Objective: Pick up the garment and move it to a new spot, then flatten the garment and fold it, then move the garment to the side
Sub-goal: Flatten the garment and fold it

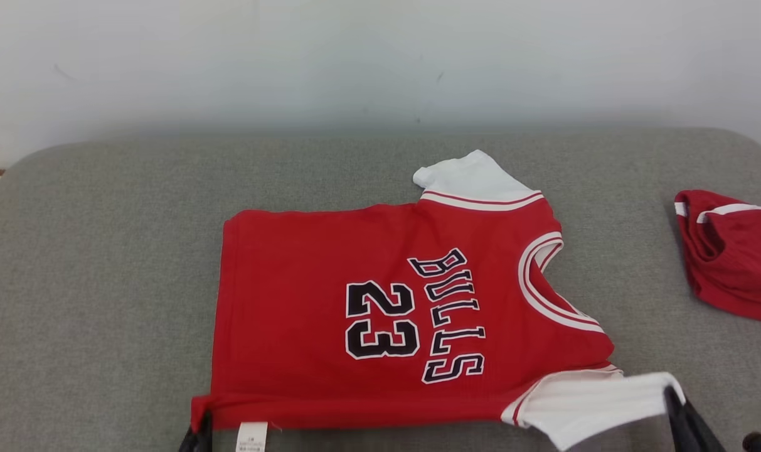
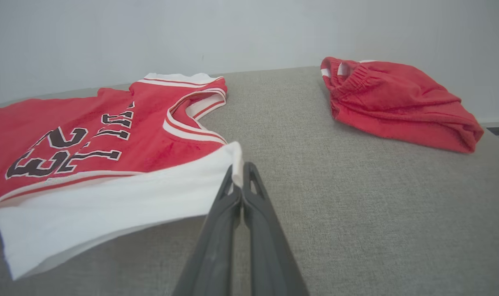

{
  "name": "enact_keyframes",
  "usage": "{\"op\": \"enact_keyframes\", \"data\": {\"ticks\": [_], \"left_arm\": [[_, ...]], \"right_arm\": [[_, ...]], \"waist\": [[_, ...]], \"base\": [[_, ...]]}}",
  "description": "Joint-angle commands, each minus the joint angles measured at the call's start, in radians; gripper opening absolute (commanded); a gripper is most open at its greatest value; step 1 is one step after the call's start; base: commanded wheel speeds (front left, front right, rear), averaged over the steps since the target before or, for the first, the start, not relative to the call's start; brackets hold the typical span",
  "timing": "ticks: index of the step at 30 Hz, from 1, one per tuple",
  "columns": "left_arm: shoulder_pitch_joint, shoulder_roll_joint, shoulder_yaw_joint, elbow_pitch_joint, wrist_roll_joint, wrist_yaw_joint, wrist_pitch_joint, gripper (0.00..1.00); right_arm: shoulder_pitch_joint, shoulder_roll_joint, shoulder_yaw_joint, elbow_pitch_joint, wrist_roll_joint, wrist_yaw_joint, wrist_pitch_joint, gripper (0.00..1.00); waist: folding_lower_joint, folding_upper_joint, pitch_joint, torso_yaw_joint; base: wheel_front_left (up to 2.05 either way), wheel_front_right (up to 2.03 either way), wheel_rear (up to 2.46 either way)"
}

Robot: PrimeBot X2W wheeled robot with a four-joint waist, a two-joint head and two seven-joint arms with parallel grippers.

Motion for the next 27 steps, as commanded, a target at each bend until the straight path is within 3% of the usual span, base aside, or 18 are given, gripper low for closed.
{"op": "enact_keyframes", "data": {"ticks": [1, 15, 27], "left_arm": [[-0.025, 0.005, 0.000, -0.017, -0.003, 0.002, -0.001, 0.00], [-0.196, 0.004, -0.046, 0.032, 0.017, -0.014, -0.001, 0.00], [-0.302, 0.004, -0.073, 0.085, 0.017, -0.001, -0.001, 0.03]], "right_arm": [[-0.037, 0.003, -0.015, -0.006, -0.005, -0.002, -0.001, 0.00], [-0.285, 0.044, -0.008, 0.156, -0.056, -0.002, -0.001, 0.00], [-0.445, 0.042, 0.020, 0.291, -0.075, -0.002, 0.000, 0.00]], "waist": [[-0.0001, -0.0001, 0.018, 0.009], [-0.0001, -0.0001, 0.106, 0.041], [-0.0001, -0.0001, 0.189, 0.048]], "base": [[0.00, 0.00, 0.00], [0.00, 0.00, 0.00], [0.00, 0.00, 0.00]]}}
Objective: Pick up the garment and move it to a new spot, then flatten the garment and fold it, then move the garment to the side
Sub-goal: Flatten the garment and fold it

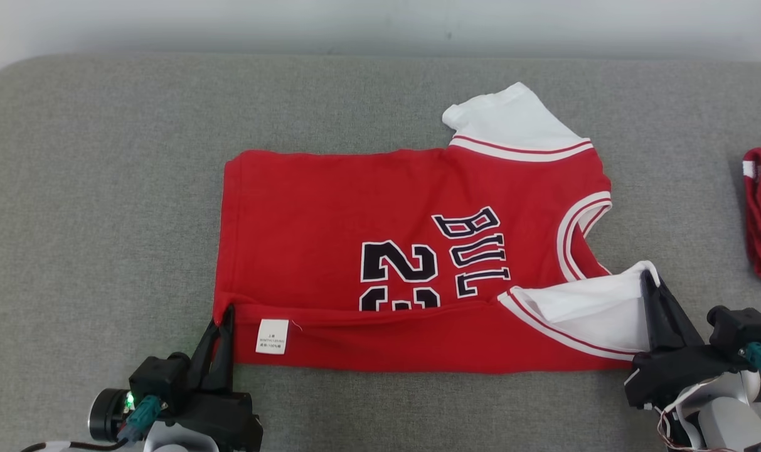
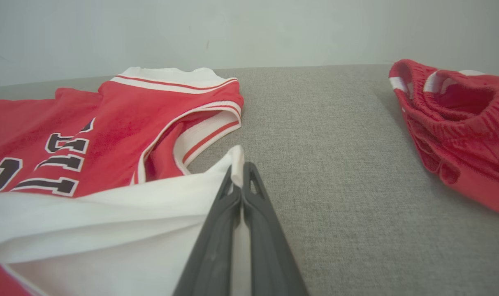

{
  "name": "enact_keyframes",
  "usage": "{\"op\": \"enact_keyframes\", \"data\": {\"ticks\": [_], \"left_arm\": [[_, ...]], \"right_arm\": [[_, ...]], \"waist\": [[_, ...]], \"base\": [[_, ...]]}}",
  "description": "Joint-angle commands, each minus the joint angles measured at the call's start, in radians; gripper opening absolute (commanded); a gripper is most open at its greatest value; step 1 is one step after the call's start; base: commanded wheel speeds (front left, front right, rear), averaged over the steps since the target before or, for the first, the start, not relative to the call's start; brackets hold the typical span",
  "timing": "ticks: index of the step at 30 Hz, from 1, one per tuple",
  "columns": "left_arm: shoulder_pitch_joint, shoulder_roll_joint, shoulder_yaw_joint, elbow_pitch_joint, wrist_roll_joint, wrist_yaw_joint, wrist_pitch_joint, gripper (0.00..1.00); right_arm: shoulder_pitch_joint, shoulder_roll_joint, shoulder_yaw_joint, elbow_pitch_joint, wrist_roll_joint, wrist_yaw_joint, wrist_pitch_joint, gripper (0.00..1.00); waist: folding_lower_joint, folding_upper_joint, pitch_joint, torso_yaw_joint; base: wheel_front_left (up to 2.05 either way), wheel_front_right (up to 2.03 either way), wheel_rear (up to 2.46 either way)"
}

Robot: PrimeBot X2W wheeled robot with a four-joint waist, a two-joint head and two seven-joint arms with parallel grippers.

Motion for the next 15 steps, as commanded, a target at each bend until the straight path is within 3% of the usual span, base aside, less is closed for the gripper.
{"op": "enact_keyframes", "data": {"ticks": [1, 2, 4, 5, 6, 15], "left_arm": [[-0.013, 0.003, -0.003, 0.005, 0.007, 0.004, -0.001, 0.05], [-0.018, 0.002, -0.005, 0.007, 0.006, 0.005, -0.001, 0.13], [-0.027, 0.003, -0.007, 0.010, 0.000, 0.011, -0.001, 0.40], [-0.030, 0.003, -0.004, 0.007, -0.004, 0.017, -0.001, 0.91], [-0.033, 0.003, -0.001, 0.007, -0.007, 0.021, 0.000, 1.00], [-0.006, 0.002, 0.031, -0.032, -0.005, 0.071, -0.001, 1.00]], "right_arm": [[-0.017, -0.005, -0.001, 0.009, 0.004, -0.001, 0.000, 0.00], [-0.026, -0.004, -0.002, 0.015, 0.005, -0.001, 0.000, 0.02], [-0.043, 0.003, -0.009, 0.029, 0.011, -0.001, 0.000, 0.33], [-0.051, 0.007, -0.018, 0.032, 0.013, -0.001, 0.000, 1.00], [-0.059, 0.014, -0.030, 0.031, 0.011, -0.001, 0.000, 1.00], [-0.029, 0.054, -0.154, -0.038, -0.044, -0.001, 0.000, 1.00]], "waist": [[-0.0002, -0.0001, 0.016, 0.003], [-0.0002, -0.0001, 0.020, 0.004], [-0.0002, -0.0001, 0.026, 0.005], [-0.0002, -0.0001, 0.028, 0.006], [-0.0002, -0.0001, 0.031, 0.007], [-0.0002, -0.0001, 0.022, 0.014]], "base": [[0.00, 0.00, 0.00], [0.00, 0.00, 0.00], [0.00, 0.00, 0.00], [0.00, 0.00, 0.00], [0.00, 0.00, 0.00], [0.00, 0.00, 0.00]]}}
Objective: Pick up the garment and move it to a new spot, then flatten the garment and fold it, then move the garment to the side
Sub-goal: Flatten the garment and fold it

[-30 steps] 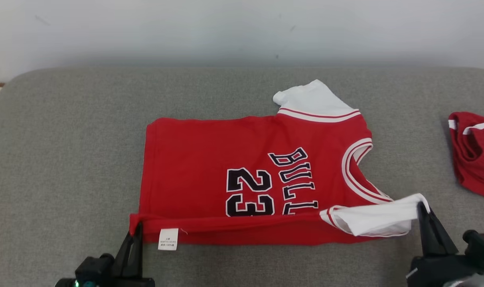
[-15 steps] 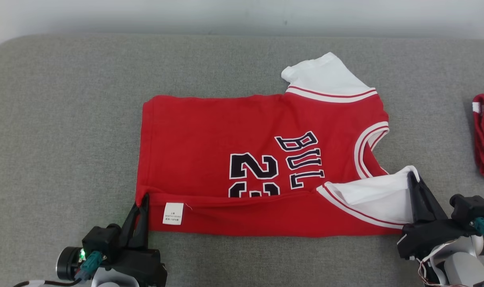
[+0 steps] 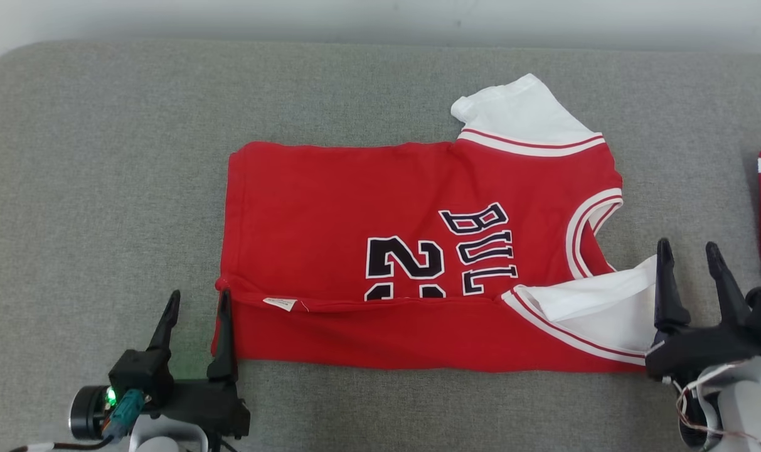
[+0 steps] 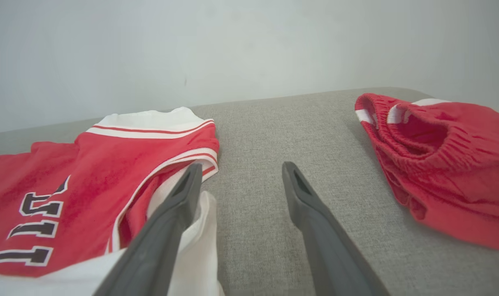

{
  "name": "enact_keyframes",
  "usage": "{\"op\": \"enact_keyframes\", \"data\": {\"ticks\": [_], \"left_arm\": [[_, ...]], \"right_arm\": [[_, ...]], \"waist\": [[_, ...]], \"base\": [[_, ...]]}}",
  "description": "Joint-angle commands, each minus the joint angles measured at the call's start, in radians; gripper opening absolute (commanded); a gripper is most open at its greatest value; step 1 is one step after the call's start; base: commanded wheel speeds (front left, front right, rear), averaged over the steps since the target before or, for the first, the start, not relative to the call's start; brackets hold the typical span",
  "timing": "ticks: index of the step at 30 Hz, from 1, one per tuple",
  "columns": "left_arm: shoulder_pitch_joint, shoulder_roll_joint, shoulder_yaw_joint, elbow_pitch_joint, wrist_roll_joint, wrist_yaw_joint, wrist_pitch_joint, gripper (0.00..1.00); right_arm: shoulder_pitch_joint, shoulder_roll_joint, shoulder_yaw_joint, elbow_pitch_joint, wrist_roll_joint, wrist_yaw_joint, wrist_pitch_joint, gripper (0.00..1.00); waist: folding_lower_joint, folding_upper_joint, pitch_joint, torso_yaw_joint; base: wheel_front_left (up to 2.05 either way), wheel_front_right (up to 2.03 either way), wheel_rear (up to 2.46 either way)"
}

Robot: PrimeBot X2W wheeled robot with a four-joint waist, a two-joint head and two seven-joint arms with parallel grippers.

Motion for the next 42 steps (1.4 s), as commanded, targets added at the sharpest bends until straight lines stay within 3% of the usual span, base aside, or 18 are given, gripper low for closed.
{"op": "enact_keyframes", "data": {"ticks": [1, 14, 26, 27, 29, 42], "left_arm": [[0.030, 0.002, 0.005, -0.004, 0.001, 0.007, -0.001, 1.00], [0.154, 0.002, 0.018, -0.049, -0.015, 0.017, -0.001, 1.00], [0.127, 0.002, -0.007, -0.054, -0.025, 0.008, -0.001, 1.00], [0.129, 0.002, -0.008, -0.055, -0.026, 0.006, -0.001, 1.00], [0.132, 0.002, -0.009, -0.055, -0.028, 0.004, -0.001, 1.00], [0.141, 0.002, -0.037, -0.013, -0.124, -0.065, -0.001, 1.00]], "right_arm": [[0.042, 0.008, -0.009, -0.014, -0.008, -0.001, 0.000, 1.00], [0.233, 0.016, 0.048, -0.073, 0.059, -0.001, 0.000, 1.00], [0.172, 0.005, 0.121, 0.073, 0.098, -0.001, 0.000, 1.00], [0.167, 0.004, 0.126, 0.085, 0.097, -0.001, 0.001, 0.74], [0.163, 0.001, 0.127, 0.102, 0.100, -0.001, 0.002, 0.00], [0.199, -0.023, 0.110, 0.093, 0.086, -0.001, 0.000, 0.00]], "waist": [[0.0000, -0.0001, -0.010, 0.001], [0.0000, -0.0001, -0.048, -0.022], [0.0000, -0.0001, -0.036, 0.009], [0.0000, -0.0001, -0.036, 0.011], [0.0000, -0.0001, -0.037, 0.015], [0.0000, -0.0001, -0.061, -0.009]], "base": [[0.00, 0.00, 0.00], [0.00, 0.00, 0.00], [0.00, 0.00, 0.00], [0.00, 0.00, 0.00], [0.00, 0.00, 0.00], [0.00, 0.00, 0.00]]}}
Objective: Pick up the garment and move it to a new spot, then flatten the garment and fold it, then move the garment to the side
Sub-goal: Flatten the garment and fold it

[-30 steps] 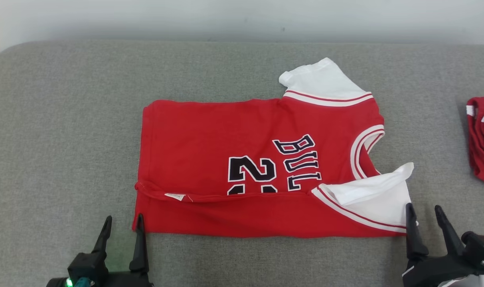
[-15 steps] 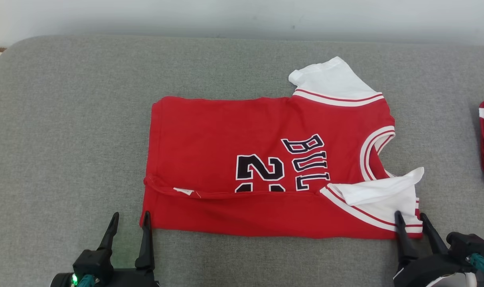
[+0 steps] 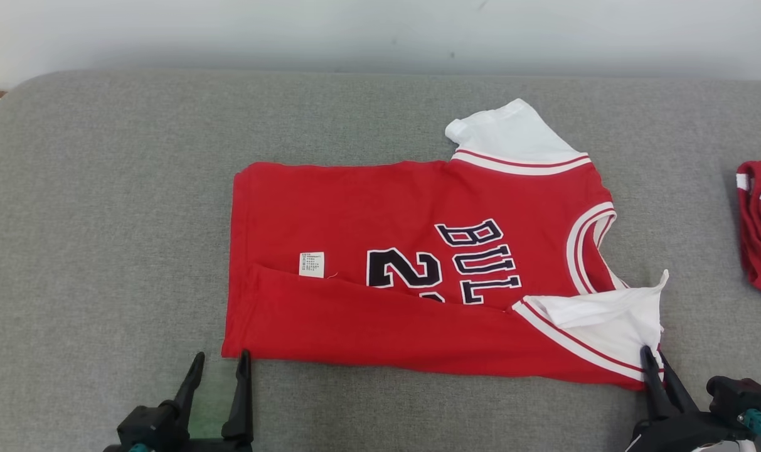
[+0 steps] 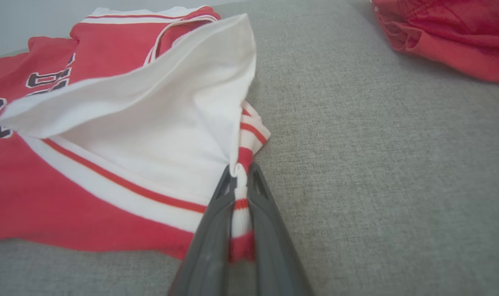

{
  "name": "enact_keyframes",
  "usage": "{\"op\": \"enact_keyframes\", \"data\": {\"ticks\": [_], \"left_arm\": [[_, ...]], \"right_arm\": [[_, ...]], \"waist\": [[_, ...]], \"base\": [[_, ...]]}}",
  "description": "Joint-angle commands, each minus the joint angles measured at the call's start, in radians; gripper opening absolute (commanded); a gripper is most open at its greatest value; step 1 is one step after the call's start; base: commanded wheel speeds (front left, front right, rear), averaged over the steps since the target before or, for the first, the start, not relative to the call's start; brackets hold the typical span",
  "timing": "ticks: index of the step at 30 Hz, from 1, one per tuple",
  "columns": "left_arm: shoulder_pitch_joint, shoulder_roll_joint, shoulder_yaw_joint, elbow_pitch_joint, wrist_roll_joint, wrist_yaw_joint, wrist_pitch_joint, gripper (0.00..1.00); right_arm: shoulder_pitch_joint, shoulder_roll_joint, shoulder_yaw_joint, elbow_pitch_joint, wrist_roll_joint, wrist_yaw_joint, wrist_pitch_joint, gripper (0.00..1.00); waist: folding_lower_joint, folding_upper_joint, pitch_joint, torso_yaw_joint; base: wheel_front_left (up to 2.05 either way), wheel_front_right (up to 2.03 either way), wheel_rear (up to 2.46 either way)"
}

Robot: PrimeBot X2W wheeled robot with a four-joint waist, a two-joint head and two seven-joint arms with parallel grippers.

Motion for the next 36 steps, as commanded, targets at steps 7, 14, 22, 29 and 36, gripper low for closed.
{"op": "enact_keyframes", "data": {"ticks": [7, 14, 22, 29, 36], "left_arm": [[-0.045, 0.002, 0.006, 0.017, -0.027, -0.009, -0.001, 1.00], [-0.063, 0.002, -0.009, 0.061, -0.051, -0.028, -0.001, 1.00], [-0.090, 0.001, -0.009, 0.121, -0.062, -0.025, -0.001, 0.88], [-0.100, 0.002, -0.002, 0.125, -0.058, -0.047, -0.001, 0.00], [-0.051, 0.002, 0.035, 0.085, -0.049, -0.023, -0.001, 0.00]], "right_arm": [[-0.006, -0.007, 0.024, -0.025, -0.010, -0.001, 0.001, 0.00], [-0.021, -0.001, 0.039, -0.032, -0.004, -0.001, 0.001, 0.00], [-0.029, -0.003, 0.044, -0.040, 0.000, -0.001, 0.001, 0.00], [-0.030, 0.001, 0.041, -0.047, -0.004, -0.001, 0.001, 0.00], [-0.008, 0.002, 0.031, -0.041, -0.007, -0.001, 0.001, 0.00]], "waist": [[0.0001, 0.0000, 0.016, -0.025], [0.0001, 0.0000, 0.025, -0.042], [0.0001, 0.0000, 0.034, -0.047], [0.0001, 0.0000, 0.035, -0.048], [0.0001, 0.0000, 0.004, -0.029]], "base": [[0.00, 0.00, 0.00], [0.00, 0.00, 0.00], [0.00, 0.00, 0.00], [0.00, 0.00, 0.00], [0.00, 0.00, 0.00]]}}
